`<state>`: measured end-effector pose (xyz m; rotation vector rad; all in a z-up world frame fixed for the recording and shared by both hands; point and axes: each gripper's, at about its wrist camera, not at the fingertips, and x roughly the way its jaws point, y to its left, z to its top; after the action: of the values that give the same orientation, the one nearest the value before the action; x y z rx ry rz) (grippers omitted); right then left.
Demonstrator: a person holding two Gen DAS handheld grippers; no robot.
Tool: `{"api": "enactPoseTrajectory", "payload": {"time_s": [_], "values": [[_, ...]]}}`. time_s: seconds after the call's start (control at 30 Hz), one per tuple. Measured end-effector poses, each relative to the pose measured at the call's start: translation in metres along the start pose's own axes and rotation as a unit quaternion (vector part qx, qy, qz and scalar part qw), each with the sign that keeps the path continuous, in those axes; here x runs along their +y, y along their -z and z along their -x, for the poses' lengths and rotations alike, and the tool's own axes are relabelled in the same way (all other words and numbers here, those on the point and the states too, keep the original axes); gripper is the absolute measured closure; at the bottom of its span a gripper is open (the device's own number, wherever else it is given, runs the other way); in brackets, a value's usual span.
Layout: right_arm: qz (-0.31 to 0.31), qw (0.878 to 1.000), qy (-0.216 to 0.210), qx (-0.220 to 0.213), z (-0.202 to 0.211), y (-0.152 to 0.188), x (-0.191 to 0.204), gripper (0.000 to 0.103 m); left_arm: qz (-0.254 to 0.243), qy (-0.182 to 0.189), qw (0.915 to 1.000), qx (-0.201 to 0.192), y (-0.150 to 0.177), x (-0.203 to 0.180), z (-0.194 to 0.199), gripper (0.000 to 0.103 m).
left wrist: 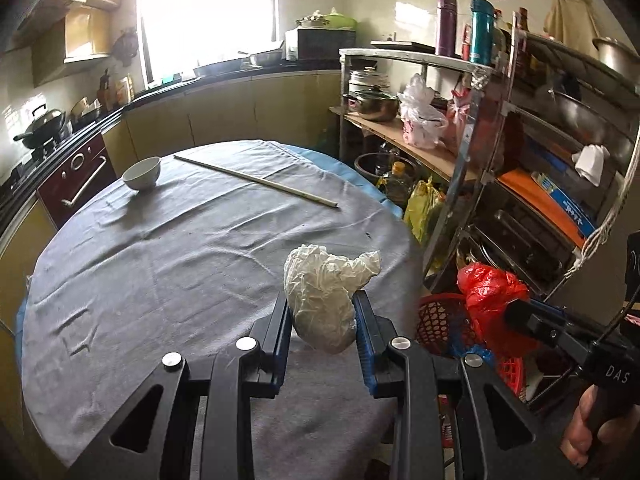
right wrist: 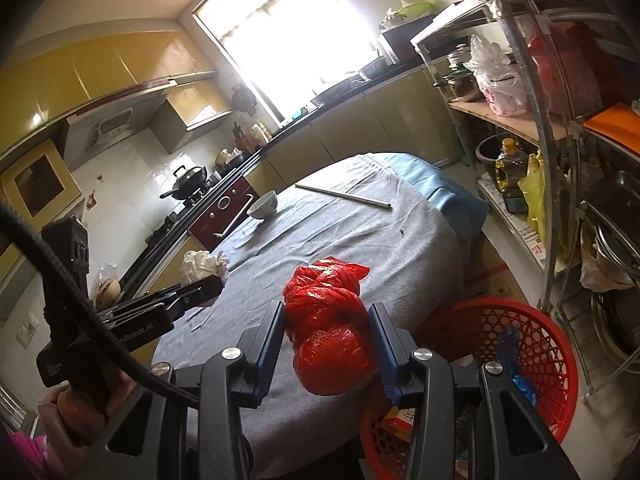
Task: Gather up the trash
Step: 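Lift the red bag and white tissue toward the red basket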
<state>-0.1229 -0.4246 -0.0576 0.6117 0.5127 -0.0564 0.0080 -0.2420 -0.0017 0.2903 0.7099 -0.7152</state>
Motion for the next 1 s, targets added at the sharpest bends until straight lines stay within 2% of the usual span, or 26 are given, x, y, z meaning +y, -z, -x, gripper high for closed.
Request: {"api": "enactPoseTrajectory", "payload": {"time_s": [1.0], "values": [[-0.033,0.999,-0.001,-0.011,0.038,0.013,-0.03,0.057,-0.066,0.0,0.9978,-0.002,0.004,-0.058,0.008,0.072]]}}
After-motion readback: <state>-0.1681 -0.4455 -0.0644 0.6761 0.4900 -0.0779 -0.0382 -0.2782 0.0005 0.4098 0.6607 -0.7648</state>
